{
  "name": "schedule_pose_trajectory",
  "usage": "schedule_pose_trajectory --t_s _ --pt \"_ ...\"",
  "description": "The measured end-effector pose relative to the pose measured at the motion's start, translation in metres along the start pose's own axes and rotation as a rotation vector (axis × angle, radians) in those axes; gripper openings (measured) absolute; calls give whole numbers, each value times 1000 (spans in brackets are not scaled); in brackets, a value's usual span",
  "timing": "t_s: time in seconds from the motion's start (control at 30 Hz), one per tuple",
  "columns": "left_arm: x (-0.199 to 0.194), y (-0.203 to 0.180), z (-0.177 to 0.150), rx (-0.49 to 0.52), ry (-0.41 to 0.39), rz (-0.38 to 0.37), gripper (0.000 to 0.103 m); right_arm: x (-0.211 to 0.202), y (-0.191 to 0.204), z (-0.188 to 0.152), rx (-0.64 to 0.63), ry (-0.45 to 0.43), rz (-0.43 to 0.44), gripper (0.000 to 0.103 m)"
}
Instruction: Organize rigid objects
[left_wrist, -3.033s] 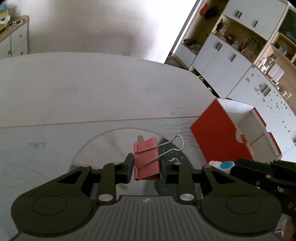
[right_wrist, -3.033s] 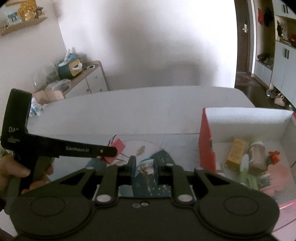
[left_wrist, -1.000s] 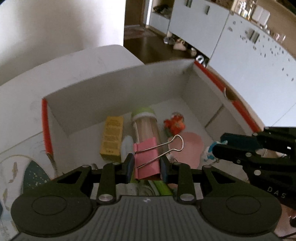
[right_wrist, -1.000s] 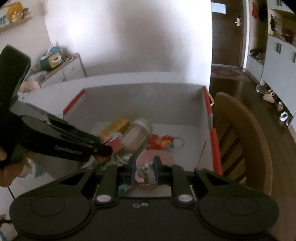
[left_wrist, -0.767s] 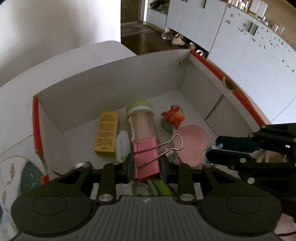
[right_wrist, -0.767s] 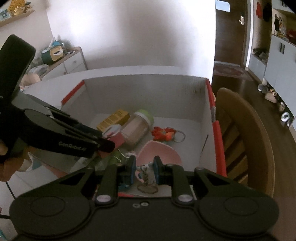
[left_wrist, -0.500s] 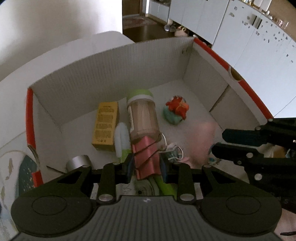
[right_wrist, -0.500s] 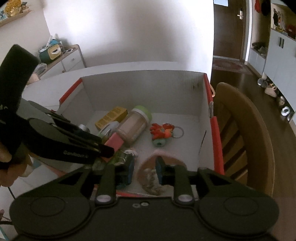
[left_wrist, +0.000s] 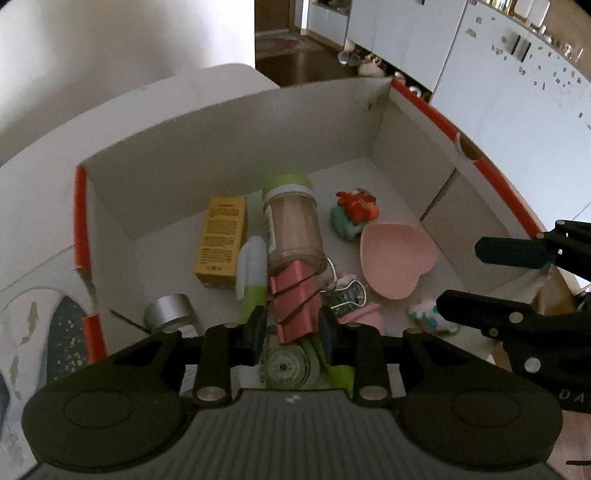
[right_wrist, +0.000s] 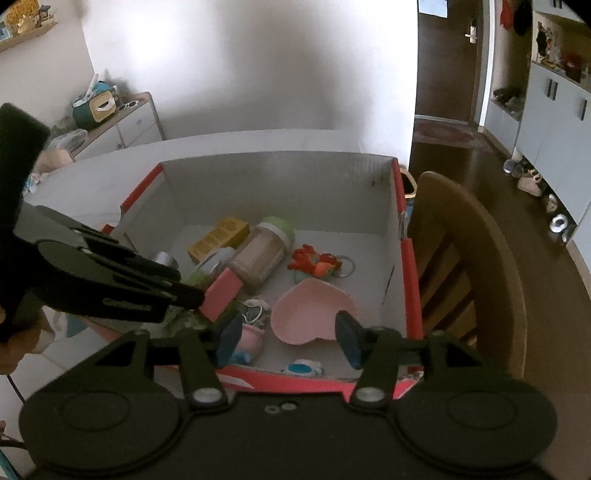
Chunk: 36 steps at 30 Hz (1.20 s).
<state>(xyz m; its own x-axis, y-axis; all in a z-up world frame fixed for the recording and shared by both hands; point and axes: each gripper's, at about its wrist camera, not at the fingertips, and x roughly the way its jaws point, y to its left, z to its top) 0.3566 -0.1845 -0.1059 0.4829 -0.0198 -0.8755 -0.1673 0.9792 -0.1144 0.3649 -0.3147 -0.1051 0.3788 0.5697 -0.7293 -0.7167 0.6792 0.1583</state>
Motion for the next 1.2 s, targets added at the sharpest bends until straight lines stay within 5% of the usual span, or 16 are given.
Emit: schedule_pose_trajectory --t_s 0.7,0.77,0.83,1.2 --pt "-101 16 -30 50 -233 -72 31 -55 47 -1 64 -175 -56 72" --pt "-108 18 -35 58 -246 -77 38 -59 50 -2 74 -190 -53 72" --pt "-112 21 -38 59 -266 -89 61 -63 55 -4 83 -206 -54 75" --pt "-136 34 -57 66 -322 -127 65 -87 83 -11 93 -304 -72 96"
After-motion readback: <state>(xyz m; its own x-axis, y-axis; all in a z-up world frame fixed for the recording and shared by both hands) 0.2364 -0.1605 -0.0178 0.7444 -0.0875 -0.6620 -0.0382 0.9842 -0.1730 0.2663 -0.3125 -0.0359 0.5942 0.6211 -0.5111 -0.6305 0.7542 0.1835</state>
